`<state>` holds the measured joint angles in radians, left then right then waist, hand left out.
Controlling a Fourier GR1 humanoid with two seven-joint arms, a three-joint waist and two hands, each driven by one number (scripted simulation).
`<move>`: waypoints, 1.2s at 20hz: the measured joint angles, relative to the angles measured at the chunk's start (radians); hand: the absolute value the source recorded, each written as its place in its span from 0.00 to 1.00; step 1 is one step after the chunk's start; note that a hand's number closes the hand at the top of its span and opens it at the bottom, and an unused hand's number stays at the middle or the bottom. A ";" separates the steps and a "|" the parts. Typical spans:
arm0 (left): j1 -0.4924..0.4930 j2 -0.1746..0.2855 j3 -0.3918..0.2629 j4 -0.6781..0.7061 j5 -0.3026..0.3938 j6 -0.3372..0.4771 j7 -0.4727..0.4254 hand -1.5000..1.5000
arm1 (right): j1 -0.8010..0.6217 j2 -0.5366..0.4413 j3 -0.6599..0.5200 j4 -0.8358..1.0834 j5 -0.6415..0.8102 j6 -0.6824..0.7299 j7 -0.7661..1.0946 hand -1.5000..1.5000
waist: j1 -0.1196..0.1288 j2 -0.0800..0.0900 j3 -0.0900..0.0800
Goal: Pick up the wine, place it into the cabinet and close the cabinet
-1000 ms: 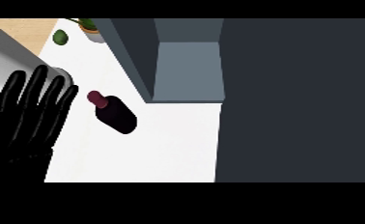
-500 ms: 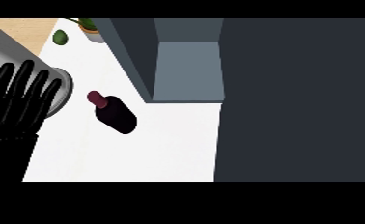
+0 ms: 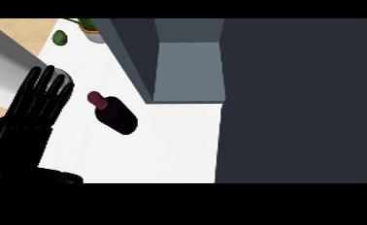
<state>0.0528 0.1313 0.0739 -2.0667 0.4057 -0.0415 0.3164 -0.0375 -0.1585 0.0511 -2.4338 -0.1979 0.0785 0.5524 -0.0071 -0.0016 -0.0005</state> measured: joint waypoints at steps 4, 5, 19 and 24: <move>-0.033 0.006 0.017 0.092 0.008 -0.033 -0.026 0.00 | -0.036 -0.003 0.004 -0.003 0.004 -0.015 0.042 0.00 | -0.001 0.000 0.000; -0.021 0.006 0.020 0.105 0.009 -0.047 -0.040 0.00 | -0.039 0.000 0.012 -0.004 0.006 -0.020 0.048 0.00 | 0.000 0.000 0.000; -0.041 -0.005 0.073 0.395 -0.066 -0.135 -0.287 0.00 | -0.038 0.001 -0.027 -0.004 0.009 0.008 0.048 0.00 | -0.001 0.000 0.000; -0.069 -0.017 0.074 0.509 -0.098 -0.152 -0.363 0.00 | -0.017 0.013 -0.021 -0.006 0.013 0.019 0.027 0.00 | -0.003 0.000 0.000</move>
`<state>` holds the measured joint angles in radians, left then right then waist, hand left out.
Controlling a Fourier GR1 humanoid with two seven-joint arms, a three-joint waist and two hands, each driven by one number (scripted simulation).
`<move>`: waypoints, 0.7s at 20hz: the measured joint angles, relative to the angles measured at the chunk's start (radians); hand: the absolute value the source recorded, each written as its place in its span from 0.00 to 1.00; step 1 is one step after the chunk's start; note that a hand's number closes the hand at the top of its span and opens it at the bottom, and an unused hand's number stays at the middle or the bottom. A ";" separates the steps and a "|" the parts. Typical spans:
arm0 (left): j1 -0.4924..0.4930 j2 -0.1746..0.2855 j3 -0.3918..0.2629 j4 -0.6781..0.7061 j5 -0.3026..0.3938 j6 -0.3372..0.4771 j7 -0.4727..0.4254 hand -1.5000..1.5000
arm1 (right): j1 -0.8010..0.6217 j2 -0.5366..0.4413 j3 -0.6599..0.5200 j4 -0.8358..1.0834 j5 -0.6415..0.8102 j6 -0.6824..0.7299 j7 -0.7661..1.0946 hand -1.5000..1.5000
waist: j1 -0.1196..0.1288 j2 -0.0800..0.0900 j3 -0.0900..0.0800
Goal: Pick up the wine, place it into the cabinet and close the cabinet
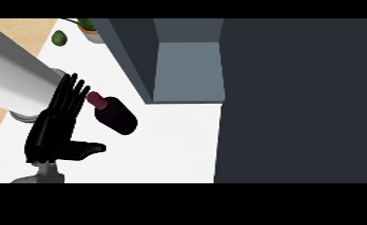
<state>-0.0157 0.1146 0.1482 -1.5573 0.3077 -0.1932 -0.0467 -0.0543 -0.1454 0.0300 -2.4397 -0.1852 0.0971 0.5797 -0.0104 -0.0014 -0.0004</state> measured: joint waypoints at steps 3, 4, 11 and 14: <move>0.002 0.004 0.002 0.041 -0.004 -0.023 -0.028 0.00 | 0.002 0.003 0.005 -0.002 0.003 0.000 0.006 0.00 | 0.002 0.000 0.000; 0.004 0.014 0.008 0.049 0.001 -0.034 -0.029 0.00 | -0.012 0.004 0.004 -0.001 0.004 -0.008 0.017 0.00 | 0.003 0.000 0.000; -0.025 0.012 0.007 0.193 -0.026 -0.088 -0.134 0.00 | -0.022 0.004 0.001 -0.002 0.008 -0.001 0.022 0.00 | 0.001 0.000 0.000; -0.059 0.006 0.009 0.258 -0.041 -0.088 -0.171 0.00 | -0.024 0.010 0.011 -0.002 0.010 -0.002 0.028 0.00 | 0.001 0.000 0.000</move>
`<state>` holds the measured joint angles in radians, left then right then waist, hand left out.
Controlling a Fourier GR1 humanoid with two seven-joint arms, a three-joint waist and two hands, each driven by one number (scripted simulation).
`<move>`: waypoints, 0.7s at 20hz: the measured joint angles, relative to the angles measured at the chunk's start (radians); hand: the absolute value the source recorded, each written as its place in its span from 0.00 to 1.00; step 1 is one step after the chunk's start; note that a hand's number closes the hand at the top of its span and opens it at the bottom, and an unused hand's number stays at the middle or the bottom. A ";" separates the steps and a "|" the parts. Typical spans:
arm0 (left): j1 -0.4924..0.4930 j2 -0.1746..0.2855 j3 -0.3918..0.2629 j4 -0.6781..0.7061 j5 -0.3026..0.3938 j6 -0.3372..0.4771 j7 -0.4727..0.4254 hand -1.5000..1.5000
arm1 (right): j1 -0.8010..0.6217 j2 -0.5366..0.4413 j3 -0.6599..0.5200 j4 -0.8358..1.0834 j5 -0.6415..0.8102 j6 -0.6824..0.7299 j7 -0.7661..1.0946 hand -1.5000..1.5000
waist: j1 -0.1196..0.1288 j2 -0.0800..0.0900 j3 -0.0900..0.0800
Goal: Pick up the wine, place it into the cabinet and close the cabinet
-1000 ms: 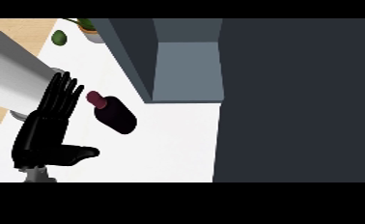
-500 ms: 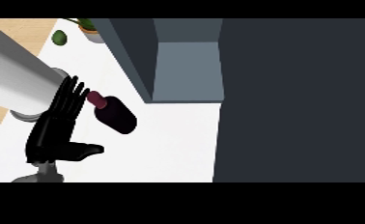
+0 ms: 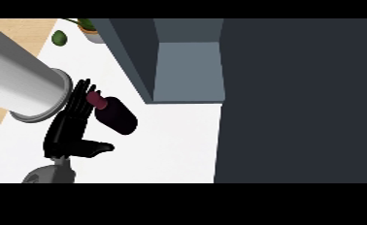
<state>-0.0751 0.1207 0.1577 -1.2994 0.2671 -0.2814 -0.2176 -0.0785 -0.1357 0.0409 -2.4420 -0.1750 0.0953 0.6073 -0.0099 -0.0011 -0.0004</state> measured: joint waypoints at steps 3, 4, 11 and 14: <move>-0.007 -0.003 0.000 0.040 -0.007 -0.009 -0.031 0.00 | 0.002 0.000 -0.013 0.001 0.001 0.006 -0.009 0.00 | 0.001 0.000 0.000; -0.013 0.003 0.005 0.047 -0.005 -0.012 -0.028 0.00 | 0.006 0.003 -0.009 0.002 0.001 0.011 -0.016 0.00 | 0.001 0.000 0.000; -0.071 0.006 0.010 0.214 -0.045 -0.031 -0.135 0.00 | 0.012 0.009 -0.028 0.002 -0.003 0.024 -0.018 0.00 | -0.001 0.000 0.000; -0.096 -0.005 0.006 0.263 -0.058 -0.023 -0.161 0.00 | 0.003 0.015 -0.018 0.002 -0.001 0.019 -0.010 0.00 | -0.001 0.000 0.000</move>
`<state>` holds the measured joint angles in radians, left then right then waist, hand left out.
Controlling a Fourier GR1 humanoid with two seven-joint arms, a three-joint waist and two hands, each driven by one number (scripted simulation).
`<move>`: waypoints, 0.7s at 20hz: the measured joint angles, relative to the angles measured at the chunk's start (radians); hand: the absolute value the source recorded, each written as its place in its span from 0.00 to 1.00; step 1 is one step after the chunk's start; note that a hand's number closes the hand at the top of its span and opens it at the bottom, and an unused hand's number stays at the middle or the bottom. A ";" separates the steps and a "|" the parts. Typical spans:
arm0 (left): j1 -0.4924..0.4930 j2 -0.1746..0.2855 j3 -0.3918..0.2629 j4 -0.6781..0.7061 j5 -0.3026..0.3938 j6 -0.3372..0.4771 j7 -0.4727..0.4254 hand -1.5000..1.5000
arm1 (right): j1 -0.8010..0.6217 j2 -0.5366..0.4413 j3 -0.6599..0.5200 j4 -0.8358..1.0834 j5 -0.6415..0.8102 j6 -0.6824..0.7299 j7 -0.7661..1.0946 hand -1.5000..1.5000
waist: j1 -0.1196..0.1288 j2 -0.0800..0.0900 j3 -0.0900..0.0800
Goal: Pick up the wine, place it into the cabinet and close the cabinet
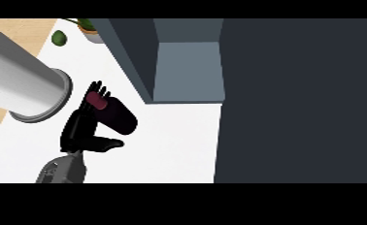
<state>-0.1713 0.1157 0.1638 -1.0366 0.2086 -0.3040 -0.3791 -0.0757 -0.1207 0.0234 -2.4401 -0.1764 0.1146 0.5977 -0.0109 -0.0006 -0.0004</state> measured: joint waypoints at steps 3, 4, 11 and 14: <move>0.008 -0.001 -0.002 0.026 -0.009 -0.006 -0.032 0.00 | 0.008 0.010 0.029 -0.004 0.005 -0.005 0.005 0.00 | 0.002 -0.001 0.000; 0.005 -0.001 -0.003 0.037 -0.011 -0.007 -0.037 0.00 | 0.001 0.006 0.020 -0.004 0.005 -0.006 0.009 0.00 | 0.002 -0.001 0.000; -0.041 0.001 0.002 0.151 -0.021 -0.028 -0.093 0.00 | -0.035 -0.005 0.000 -0.001 0.007 -0.006 0.037 0.00 | 0.002 0.000 0.000; -0.071 0.004 0.010 0.208 -0.021 -0.038 -0.116 0.00 | -0.037 -0.009 -0.012 -0.003 0.006 -0.003 0.044 0.00 | 0.000 0.000 0.000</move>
<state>-0.2419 0.1196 0.1743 -0.8289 0.1880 -0.3415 -0.4952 -0.1130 -0.1297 0.0113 -2.4429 -0.1707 0.1113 0.6413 -0.0105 -0.0006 -0.0006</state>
